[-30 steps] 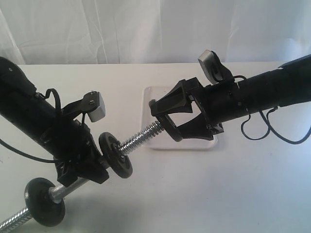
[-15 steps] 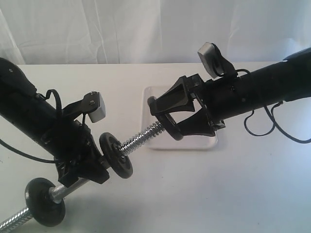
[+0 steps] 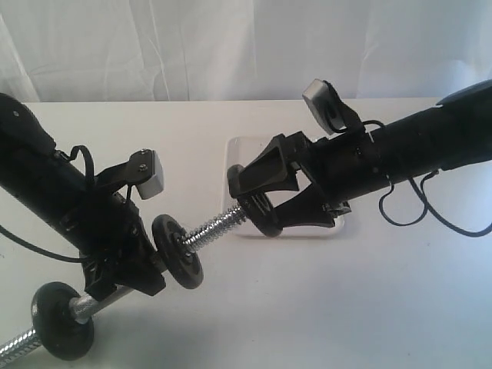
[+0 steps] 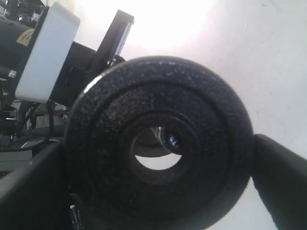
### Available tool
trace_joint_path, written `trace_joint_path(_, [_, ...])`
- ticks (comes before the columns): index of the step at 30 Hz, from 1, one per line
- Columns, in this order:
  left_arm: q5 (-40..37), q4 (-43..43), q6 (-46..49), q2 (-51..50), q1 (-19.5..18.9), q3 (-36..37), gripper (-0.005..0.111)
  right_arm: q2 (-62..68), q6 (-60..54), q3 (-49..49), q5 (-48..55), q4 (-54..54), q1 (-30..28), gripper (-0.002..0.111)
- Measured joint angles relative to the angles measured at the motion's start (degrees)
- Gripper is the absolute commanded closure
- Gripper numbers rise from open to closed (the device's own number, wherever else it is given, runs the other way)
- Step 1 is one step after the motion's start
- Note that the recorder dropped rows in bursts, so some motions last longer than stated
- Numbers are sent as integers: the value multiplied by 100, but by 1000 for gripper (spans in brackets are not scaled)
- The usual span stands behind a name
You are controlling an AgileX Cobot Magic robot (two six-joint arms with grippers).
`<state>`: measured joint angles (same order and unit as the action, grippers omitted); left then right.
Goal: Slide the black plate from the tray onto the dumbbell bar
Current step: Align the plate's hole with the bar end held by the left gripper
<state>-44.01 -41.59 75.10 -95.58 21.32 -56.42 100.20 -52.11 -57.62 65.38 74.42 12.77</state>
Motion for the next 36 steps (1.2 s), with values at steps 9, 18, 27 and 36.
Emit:
trace_joint_path(9, [-21,154,33,0,-11,9,107,0,0,85,-64,-12,93,108])
trace_joint_path(18, [-46,108,82,0,-22,9,107,0,-101,85,-64,-12,82,108])
trace_joint_path(27, [-46,-210,160,0,-22,9,107,0,-101,97,-121,11,-73,108])
trace_joint_path(36, [-46,-283,181,0,-22,9,107,0,-101,97,-163,11,-73,108])
